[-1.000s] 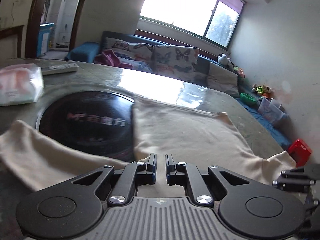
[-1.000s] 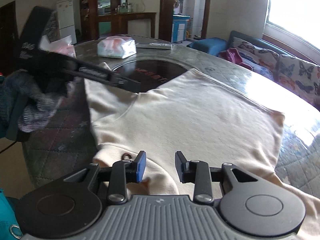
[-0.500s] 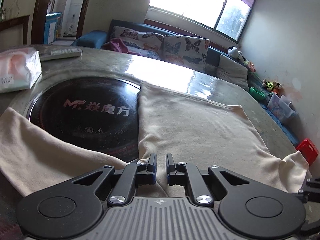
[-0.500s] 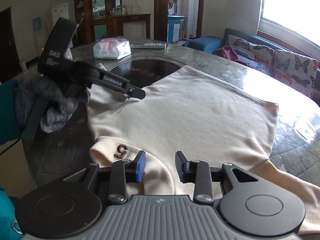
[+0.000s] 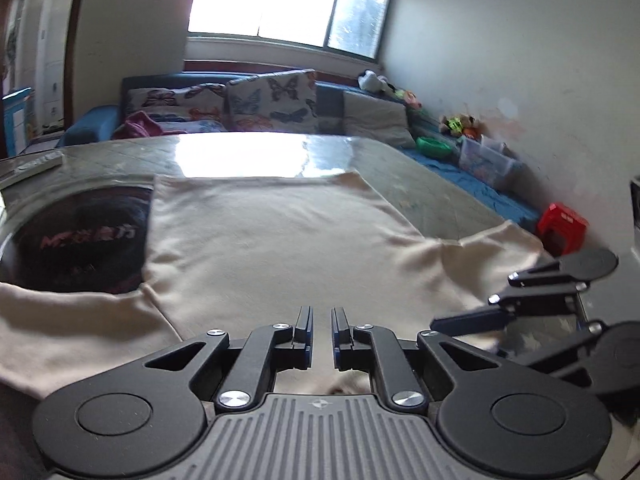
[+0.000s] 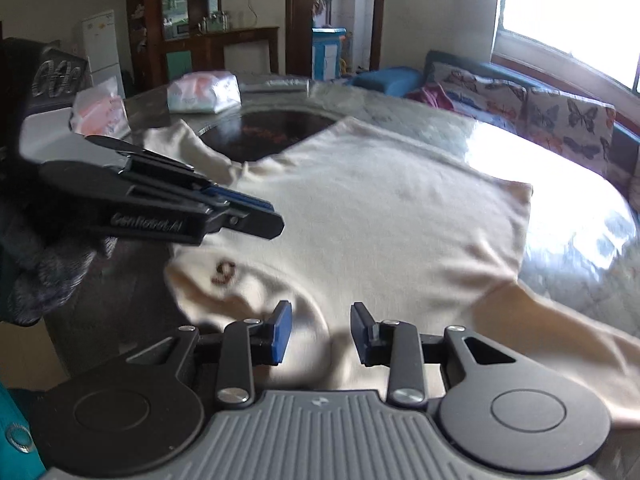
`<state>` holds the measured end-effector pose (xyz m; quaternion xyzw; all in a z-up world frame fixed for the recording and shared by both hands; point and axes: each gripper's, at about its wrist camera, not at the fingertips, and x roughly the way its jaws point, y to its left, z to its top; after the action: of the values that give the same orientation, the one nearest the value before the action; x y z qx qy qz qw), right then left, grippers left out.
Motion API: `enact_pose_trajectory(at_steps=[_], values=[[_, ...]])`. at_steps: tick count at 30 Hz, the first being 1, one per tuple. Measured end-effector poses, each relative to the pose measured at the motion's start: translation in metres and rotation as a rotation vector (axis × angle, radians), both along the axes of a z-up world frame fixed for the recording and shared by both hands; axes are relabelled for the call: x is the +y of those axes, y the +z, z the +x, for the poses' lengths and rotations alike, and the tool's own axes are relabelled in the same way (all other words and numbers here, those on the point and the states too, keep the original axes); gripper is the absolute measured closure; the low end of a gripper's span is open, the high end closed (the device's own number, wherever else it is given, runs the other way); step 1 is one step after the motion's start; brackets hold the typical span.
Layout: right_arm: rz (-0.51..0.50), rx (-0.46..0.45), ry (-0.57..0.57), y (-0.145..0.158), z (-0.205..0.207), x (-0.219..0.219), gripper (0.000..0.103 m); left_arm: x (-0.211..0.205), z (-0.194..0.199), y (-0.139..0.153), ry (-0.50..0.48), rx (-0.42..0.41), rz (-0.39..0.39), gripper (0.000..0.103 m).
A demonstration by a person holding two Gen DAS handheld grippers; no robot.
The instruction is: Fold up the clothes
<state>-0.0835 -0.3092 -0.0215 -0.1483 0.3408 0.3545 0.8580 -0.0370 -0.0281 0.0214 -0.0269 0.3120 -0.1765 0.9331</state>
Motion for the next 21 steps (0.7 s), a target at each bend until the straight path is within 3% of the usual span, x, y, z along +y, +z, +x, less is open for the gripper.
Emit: enact_pose_trajectory(at_steps=[7, 14, 21], values=[[0.078, 0.016, -0.107, 0.003, 0.001, -0.028, 0.071, -0.009, -0.007, -0.009, -0.017, -0.004, 0.042, 0.092], [0.076, -0.008, -0.168, 0.005, 0.014, -0.046, 0.071, -0.009, -0.005, -0.006, -0.016, 0.001, 0.050, 0.089], [0.083, -0.050, -0.223, 0.007, 0.054, -0.049, 0.071, -0.012, -0.005, -0.007, -0.025, 0.005, 0.054, 0.089]])
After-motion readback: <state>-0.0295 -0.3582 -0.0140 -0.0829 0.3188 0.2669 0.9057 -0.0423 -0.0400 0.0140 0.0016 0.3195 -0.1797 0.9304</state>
